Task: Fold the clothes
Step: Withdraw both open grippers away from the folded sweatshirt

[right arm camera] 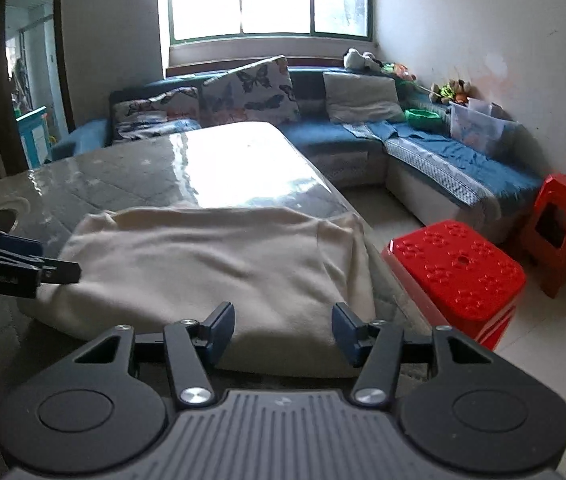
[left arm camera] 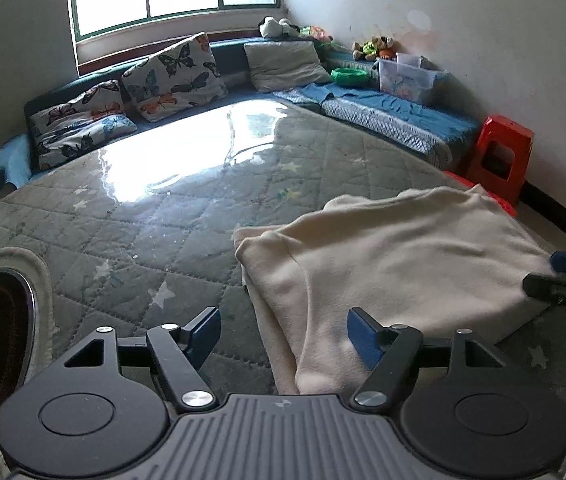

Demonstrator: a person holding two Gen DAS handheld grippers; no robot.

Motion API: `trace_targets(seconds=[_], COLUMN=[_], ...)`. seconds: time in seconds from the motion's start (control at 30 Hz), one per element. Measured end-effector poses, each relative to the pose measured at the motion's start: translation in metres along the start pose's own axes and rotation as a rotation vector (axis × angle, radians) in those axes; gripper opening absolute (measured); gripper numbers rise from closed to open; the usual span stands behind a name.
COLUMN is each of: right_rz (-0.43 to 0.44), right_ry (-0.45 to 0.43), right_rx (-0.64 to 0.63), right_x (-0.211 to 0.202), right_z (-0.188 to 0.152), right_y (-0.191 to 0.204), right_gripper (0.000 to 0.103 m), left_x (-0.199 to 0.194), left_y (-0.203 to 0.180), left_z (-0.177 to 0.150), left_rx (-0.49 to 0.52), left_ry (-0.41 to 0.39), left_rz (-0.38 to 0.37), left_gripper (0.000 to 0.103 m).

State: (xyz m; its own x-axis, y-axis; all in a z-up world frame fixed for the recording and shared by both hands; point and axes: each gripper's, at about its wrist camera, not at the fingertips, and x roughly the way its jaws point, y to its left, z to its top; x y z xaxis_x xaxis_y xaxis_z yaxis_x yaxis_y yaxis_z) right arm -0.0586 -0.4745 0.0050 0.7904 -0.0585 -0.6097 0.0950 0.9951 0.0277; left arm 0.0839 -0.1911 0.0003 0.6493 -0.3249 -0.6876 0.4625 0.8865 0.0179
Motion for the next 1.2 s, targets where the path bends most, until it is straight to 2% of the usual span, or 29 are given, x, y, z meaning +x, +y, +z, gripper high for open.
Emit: trace_targets(seconds=[0.13,0.23,0.4,0.6,0.8,0.87,0.97,1.2], right_rz=[0.009,0.008,0.072,0.115,0.141,0.161,0.156,0.149], right_ry=[0.032,0.017,-0.022,0.024,-0.016,-0.004,0.029,0.006], right_rx=[-0.032,-0.033,-0.053,-0.090,-0.095,-0.109,-0.129,-0.111], right_x=[0.008,0.003,0.000,0.021,0.013,0.018,0.027,0.009], right_z=[-0.006,-0.003,0.008,0.004,0.013,0.013,0.009,0.008], right_y=[0.006,0.010,0.031,0.058,0.068,0.074,0.081,0.076], right_gripper=[0.055,0.055,0.055,0.054,0.054,0.054,0.054,0.057], left_x=[-0.005,-0.007,-0.007,-0.008,-0.010,-0.010,-0.012,-0.017], left_y=[-0.001,0.001,0.002,0.003,0.005,0.005,0.009,0.011], left_z=[-0.003,-0.005,-0.006,-0.008,-0.009,-0.009,-0.010,-0.015], left_rx=[0.013,0.010,-0.002,-0.009,-0.023,-0.028,-0.034,-0.042], left_ry=[-0.009,-0.005,0.001,0.004,0.008,0.011,0.017,0.025], left_rz=[-0.001,0.001,0.008,0.010,0.007,0.012,0.015,0.006], left_gripper=[0.073,0.073,0.074,0.075,0.075,0.075,0.076,0.079])
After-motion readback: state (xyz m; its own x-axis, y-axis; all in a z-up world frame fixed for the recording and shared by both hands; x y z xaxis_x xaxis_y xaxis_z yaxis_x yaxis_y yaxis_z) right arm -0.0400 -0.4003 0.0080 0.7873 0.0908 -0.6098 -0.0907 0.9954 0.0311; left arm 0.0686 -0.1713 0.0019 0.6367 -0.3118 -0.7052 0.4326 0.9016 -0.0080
